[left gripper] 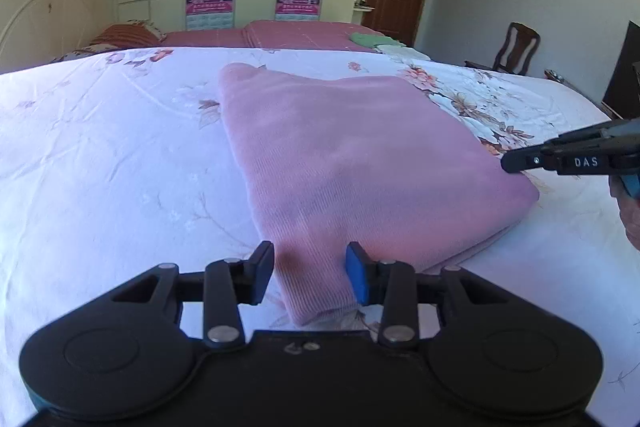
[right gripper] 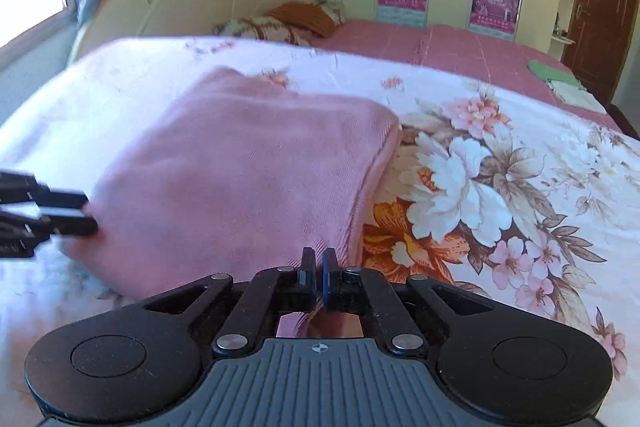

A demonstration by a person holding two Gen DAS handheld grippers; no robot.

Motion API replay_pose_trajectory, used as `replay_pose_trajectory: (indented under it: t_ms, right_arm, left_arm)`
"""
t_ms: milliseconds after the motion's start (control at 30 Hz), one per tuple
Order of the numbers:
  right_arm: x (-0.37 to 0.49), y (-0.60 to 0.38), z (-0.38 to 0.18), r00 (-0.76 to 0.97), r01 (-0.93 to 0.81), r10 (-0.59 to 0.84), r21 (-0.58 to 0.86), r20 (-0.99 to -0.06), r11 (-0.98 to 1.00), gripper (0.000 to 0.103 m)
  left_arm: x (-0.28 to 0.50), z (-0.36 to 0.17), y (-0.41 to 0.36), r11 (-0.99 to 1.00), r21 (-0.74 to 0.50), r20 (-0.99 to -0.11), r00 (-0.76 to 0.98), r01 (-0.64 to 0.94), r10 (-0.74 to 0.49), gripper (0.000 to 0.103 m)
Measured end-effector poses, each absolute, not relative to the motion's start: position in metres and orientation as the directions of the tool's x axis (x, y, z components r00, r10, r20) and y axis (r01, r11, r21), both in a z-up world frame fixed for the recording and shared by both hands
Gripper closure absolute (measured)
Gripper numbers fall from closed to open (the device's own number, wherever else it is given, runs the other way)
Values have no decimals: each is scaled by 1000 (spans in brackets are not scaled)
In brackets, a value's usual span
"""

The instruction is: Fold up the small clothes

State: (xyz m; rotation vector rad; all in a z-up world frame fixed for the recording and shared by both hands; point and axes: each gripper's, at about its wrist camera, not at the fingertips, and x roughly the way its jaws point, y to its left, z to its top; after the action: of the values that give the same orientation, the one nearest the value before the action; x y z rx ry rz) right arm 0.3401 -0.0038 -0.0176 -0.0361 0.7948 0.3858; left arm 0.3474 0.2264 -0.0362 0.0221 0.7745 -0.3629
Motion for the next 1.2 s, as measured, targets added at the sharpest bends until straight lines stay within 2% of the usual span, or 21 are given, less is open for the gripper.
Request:
replay_pose_trajectory:
  t_ms: [167,500,867,900,933,1000,1067,1133,1167,1200]
  right_arm:
    - [332,-1,-46,571,-348,302,109,-763,931,103]
    - [323,-9,-51,603,-337,319,130,-731,933,103]
    - [316,-2,-46,598,-323,275,88,-753,942,103]
    - [312,-3,-44,588,-324,272,86,-762,942,103]
    - [307,-4,-40,573,-322,269,89,-775,942,103]
    - [288,-11,-25,573,-312,285,117,-768,943,103]
    - [260,-22,-10,589,-300,312,157,-745,941,100]
    - [230,-34,6,629,-256,308,185,-713,949,40]
    - [210,-41,14,679,-234,308,202,-667,951,1]
    - [193,-48,22,711,-230,313,213,-629,950,0]
  left_arm:
    - [346,-51,229,959,-139,-711,649,248,-271,64]
    - [340,-47,219,978,-116,-724,660,171,-201,62]
    - [308,-41,202,993,-61,-748,653,104,-114,65]
    - [297,-36,199,993,-63,-741,661,101,-114,61]
    - [283,-28,197,993,-66,-725,678,99,-116,48]
    - [252,-10,191,995,-65,-672,733,76,-100,33]
    - [222,5,187,994,-80,-634,766,68,-103,30]
    - [195,18,182,995,-84,-621,778,58,-98,27]
    - [181,26,178,995,-80,-611,786,55,-92,25]
    - [167,33,175,995,-77,-601,793,62,-96,24]
